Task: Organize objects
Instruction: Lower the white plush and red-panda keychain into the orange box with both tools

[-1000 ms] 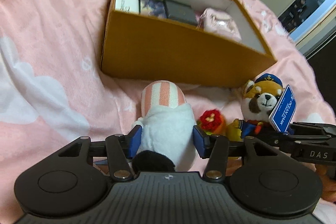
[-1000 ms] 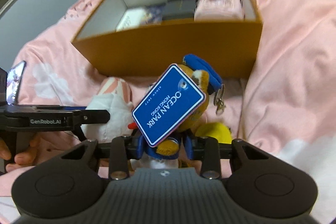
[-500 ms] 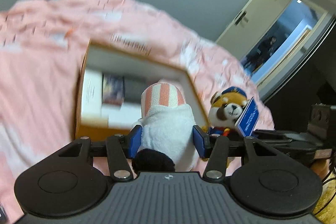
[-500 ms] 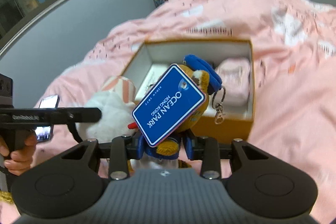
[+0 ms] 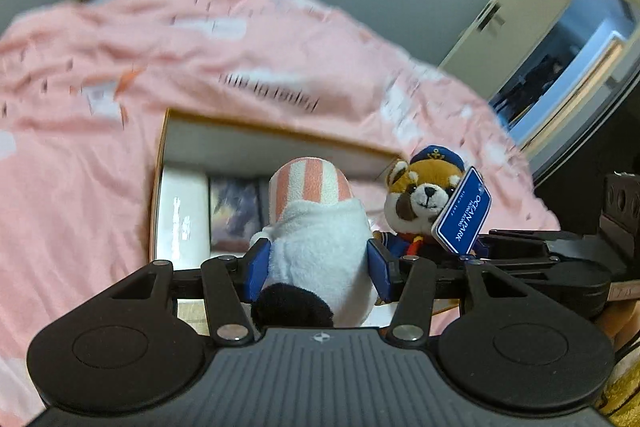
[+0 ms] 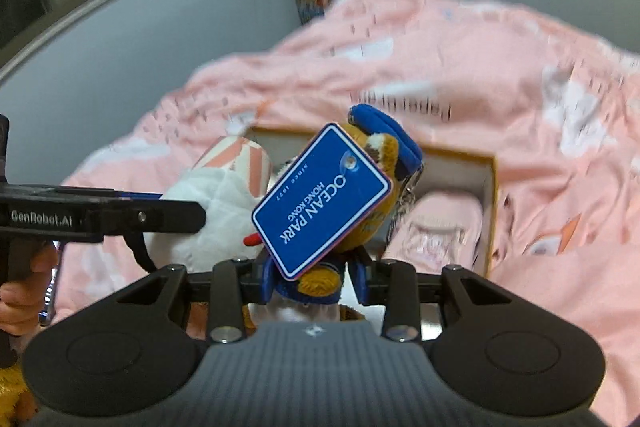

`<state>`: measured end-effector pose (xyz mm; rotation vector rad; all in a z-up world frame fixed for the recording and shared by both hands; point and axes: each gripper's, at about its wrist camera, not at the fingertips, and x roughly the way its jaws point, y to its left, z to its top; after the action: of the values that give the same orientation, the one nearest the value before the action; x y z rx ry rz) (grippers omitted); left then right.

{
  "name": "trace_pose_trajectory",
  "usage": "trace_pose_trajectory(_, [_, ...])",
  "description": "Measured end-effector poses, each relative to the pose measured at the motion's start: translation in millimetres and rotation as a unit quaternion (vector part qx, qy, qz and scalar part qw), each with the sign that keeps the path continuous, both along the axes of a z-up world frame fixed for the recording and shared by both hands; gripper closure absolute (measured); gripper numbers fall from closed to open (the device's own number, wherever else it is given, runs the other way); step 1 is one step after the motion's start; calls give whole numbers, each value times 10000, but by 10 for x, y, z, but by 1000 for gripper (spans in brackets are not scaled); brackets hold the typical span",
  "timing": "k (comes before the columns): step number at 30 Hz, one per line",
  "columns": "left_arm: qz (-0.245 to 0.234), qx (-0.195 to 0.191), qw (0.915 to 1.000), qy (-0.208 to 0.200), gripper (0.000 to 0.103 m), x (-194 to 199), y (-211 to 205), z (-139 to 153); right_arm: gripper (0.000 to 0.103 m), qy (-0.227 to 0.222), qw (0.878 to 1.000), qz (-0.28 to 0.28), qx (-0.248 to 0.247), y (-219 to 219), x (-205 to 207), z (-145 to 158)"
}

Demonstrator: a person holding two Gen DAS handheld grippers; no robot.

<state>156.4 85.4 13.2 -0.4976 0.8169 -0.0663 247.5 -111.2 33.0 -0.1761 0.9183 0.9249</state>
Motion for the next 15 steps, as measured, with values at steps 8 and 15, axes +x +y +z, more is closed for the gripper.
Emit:
trace_pose_trajectory(8, [-25,-24,9988,494,47,181,17,-365,64,863,9939,412,-547,223,303,-478])
trace_pose_trajectory(15, [-46,432,9982,416,48,275,-70,-443,64,1187,9857,797,-889,368,416,-689])
